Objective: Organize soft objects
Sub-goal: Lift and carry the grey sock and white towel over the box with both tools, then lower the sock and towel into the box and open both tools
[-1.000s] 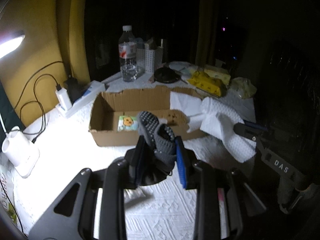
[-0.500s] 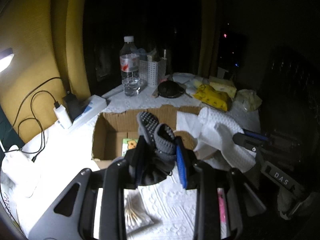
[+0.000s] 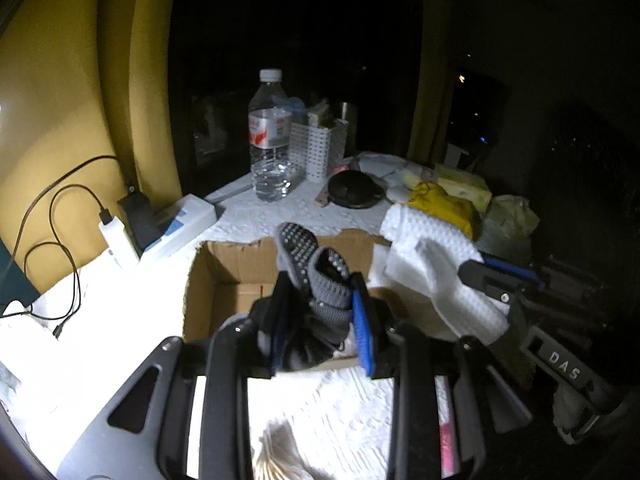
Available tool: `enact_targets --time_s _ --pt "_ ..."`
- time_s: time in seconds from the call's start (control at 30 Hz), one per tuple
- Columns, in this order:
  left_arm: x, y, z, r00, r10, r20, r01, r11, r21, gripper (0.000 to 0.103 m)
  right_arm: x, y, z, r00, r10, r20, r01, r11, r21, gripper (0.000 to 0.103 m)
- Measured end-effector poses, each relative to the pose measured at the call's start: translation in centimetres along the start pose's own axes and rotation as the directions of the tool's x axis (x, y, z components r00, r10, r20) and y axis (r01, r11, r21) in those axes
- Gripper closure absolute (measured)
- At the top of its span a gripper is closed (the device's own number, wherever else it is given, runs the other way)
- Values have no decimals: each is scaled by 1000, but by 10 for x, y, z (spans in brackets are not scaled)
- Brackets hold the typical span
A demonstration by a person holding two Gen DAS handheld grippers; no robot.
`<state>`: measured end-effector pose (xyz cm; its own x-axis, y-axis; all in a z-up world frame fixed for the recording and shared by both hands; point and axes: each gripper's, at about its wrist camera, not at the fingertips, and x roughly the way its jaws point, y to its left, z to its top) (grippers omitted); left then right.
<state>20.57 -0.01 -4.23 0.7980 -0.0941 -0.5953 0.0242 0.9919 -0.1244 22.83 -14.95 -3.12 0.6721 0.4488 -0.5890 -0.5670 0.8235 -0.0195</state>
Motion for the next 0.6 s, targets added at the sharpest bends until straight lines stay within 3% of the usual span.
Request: enact_targets --time_s 0.6 --pt "59 36 -9 997 51 -58 -54 997 -48 73 71 -5 8 997 39 -66 -37 999 29 96"
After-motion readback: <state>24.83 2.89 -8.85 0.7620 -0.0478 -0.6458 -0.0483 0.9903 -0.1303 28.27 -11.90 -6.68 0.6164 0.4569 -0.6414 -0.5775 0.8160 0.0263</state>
